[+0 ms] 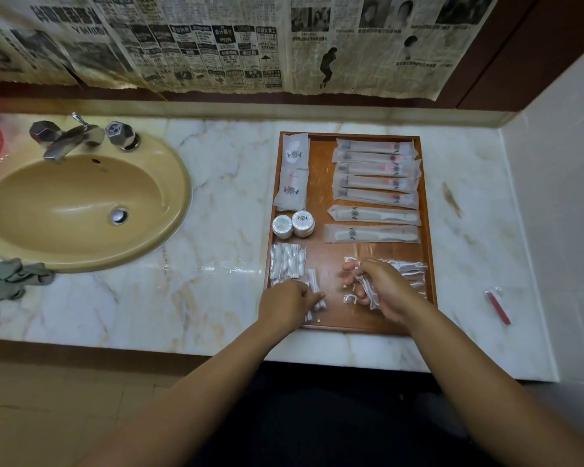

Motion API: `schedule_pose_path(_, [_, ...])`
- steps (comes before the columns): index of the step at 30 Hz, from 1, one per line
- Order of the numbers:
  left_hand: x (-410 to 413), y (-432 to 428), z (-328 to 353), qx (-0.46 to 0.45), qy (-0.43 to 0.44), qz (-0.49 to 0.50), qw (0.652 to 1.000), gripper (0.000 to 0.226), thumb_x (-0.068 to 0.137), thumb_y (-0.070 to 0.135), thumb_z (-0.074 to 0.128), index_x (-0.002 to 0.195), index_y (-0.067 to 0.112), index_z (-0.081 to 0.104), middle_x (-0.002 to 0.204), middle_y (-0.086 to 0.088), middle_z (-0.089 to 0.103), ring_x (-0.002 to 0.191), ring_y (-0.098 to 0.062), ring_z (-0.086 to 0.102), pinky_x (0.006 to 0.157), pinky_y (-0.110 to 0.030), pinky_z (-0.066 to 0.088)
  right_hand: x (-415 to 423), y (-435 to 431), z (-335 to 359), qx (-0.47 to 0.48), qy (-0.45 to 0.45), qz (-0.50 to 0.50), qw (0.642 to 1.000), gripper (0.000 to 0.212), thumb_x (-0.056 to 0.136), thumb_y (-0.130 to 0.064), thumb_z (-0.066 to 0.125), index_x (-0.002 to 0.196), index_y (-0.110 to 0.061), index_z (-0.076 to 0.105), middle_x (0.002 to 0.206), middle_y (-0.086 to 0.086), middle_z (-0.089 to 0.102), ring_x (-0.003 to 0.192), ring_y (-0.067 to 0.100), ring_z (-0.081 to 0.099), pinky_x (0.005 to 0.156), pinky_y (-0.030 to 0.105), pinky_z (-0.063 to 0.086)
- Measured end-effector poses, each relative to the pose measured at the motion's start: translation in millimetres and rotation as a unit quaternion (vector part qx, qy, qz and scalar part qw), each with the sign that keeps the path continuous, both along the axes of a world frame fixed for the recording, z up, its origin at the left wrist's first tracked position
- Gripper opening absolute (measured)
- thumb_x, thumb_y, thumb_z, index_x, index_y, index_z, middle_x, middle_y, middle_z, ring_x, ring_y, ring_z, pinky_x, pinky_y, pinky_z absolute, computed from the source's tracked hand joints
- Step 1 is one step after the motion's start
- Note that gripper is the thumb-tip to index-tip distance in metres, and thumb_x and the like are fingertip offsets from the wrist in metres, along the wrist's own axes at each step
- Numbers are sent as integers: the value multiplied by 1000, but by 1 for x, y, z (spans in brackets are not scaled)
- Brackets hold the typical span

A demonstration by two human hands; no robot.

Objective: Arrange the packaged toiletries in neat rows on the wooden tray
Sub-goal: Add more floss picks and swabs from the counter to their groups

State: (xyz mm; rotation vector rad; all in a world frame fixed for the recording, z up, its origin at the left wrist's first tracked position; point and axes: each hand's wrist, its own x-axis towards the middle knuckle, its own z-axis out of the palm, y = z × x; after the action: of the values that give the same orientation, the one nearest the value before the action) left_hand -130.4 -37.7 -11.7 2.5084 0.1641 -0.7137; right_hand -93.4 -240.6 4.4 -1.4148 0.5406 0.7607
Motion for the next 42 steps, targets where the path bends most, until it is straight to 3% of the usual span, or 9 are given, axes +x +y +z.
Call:
schedule_pose_path(5, [2,-8,1,41,-15,-59,997,58,97,54,58,52,19,44,55,3,47,59,-11,51,52,-29,26,-4,-5,0,-11,1,-5,1000,30,97,-11,42,117,0,62,85,14,63,55,16,44,50,27,31])
schedule_pose_path(11, [-5,-15,-7,151,-37,-151,976,61,97,65,45,68,16,68,67,-1,68,71,-19,67,78,-31,45,-7,-6,-1,-11,5,-7,1000,30,97,-15,45,118,-4,64,86,13,64,54,14,46,50,27,32])
schedule_pose_path(14, [-3,-12,-11,199,-100,-189,956,56,94,66,47,67,19,62,68,-1,66,69,-22,65,76,-34,46,-8,-6,1,-10,4,-12,1000,29,98,-15,45,118,-4,64,86,12,65,54,15,46,50,27,32])
schedule_pose_path(17, [2,-6,-15,149,-234,-239,931,23,89,42,63,92,20,69,84,-3,65,77,-29,61,72,-38,45,-8,-10,4,6,4,-26,1000,30,98,-11,42,116,-4,64,88,16,65,56,16,48,51,28,35])
schedule_pose_path(19, [6,-3,-24,152,-274,-281,907,35,82,25,63,116,19,69,101,-5,64,88,-30,58,78,-41,42,-8,-13,3,20,7,-41,999,31,97,-6,41,117,-3,65,90,18,69,57,18,53,52,27,42])
schedule_pose_path(23, [6,1,-29,172,-256,-314,898,40,85,32,56,121,19,66,119,-2,64,101,-31,55,91,-47,35,-9,-20,0,54,13,-76,996,28,99,0,46,123,1,59,103,25,74,69,27,67,68,38,62])
schedule_pose_path(32, [-1,0,-19,135,-252,-299,910,41,89,33,51,126,26,65,120,-3,62,110,-29,55,102,-53,33,-25,-39,6,125,25,-127,984,25,102,-2,53,127,2,55,120,22,71,109,41,70,99,54,53])
schedule_pose_path(36, [1,-5,-18,91,-272,-352,891,31,95,47,52,116,38,72,103,-1,59,101,-27,54,100,-51,34,-32,-52,7,75,18,-140,987,26,95,-6,67,119,4,64,117,22,71,104,34,72,93,47,59])
schedule_pose_path(42, [2,-1,-20,94,-259,-402,873,18,91,46,66,103,40,78,88,4,58,87,-25,57,96,-54,36,-37,-54,9,-42,-20,-79,996,20,82,-25,83,102,-20,81,94,2,78,77,15,64,75,30,49])
